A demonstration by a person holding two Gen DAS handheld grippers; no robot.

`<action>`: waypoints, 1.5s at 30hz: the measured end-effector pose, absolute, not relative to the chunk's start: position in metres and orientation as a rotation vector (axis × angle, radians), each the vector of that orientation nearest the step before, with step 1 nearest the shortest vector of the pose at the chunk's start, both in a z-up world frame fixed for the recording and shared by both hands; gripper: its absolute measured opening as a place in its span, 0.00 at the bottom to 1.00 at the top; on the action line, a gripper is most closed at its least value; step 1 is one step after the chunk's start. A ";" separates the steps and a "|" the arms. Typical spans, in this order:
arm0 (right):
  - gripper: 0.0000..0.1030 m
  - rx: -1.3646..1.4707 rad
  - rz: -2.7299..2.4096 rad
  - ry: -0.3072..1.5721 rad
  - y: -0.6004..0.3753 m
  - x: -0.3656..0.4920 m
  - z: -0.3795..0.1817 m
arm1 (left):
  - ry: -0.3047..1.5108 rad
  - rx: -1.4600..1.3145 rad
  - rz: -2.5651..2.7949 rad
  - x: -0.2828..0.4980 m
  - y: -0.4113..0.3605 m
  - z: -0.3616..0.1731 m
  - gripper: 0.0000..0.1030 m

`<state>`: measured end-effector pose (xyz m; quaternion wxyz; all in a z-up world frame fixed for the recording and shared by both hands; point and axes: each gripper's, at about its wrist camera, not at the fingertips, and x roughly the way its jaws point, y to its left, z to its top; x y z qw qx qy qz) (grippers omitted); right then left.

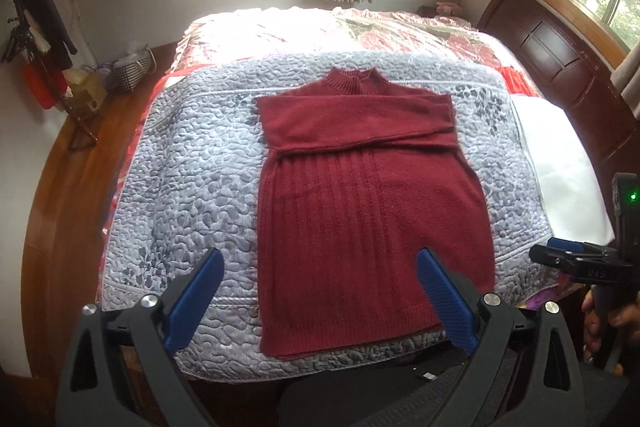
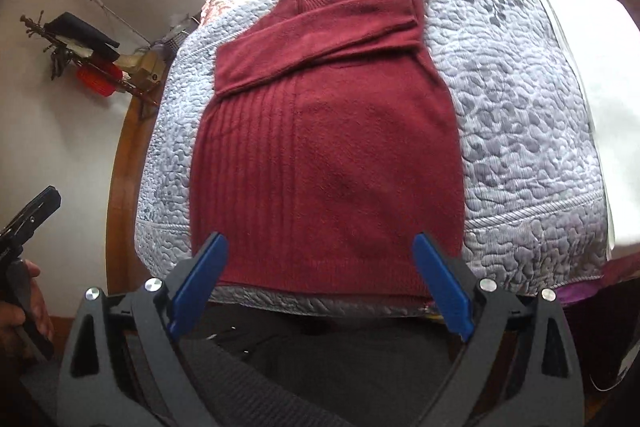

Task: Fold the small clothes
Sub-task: 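Move both grippers to the sweater hem, then grasp the hem with both grippers and lift it toward the collar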

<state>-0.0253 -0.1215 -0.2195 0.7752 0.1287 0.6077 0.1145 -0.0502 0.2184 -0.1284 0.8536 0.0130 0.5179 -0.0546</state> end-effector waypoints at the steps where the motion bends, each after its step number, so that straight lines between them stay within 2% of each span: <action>1: 0.90 0.281 0.225 1.344 -0.129 -0.025 -0.232 | 1.118 0.036 -0.115 -0.049 0.221 -0.140 0.95; 4: 0.90 0.344 0.183 1.427 -0.155 -0.026 -0.273 | 1.259 -0.021 -0.128 -0.046 0.239 -0.189 0.96; 10: 0.90 0.650 0.139 1.551 -0.215 -0.026 -0.355 | 1.488 -0.273 -0.151 -0.052 0.288 -0.290 0.95; 19: 0.90 0.768 0.149 1.645 -0.241 -0.016 -0.435 | 1.603 -0.577 -0.177 -0.034 0.336 -0.396 0.95; 28: 0.90 0.686 0.177 1.664 -0.229 -0.007 -0.450 | 1.670 -0.588 -0.181 -0.021 0.335 -0.435 0.95; 30: 0.86 0.706 0.216 1.664 -0.223 -0.007 -0.448 | 1.690 -0.599 -0.204 -0.022 0.330 -0.437 0.95; 31: 0.77 0.717 0.252 1.669 -0.217 -0.006 -0.446 | 1.697 -0.597 -0.230 -0.023 0.327 -0.437 0.95; 35: 0.75 0.687 0.262 1.673 -0.212 -0.002 -0.446 | 1.730 -0.612 -0.300 -0.030 0.317 -0.445 0.94; 37: 0.72 0.725 0.243 1.674 -0.219 -0.002 -0.452 | 1.739 -0.630 -0.292 -0.032 0.318 -0.450 0.92; 39: 0.70 0.731 0.243 1.679 -0.219 -0.003 -0.455 | 1.733 -0.630 -0.281 -0.034 0.325 -0.450 0.85; 41: 0.71 0.730 0.270 1.694 -0.213 -0.003 -0.455 | 1.738 -0.625 -0.278 -0.036 0.332 -0.449 0.67; 42: 0.71 0.726 0.290 1.706 -0.209 -0.004 -0.456 | 1.745 -0.636 -0.283 -0.038 0.335 -0.451 0.50; 45: 0.70 0.711 0.311 1.727 -0.202 -0.007 -0.460 | 1.754 -0.684 -0.283 -0.043 0.342 -0.459 0.34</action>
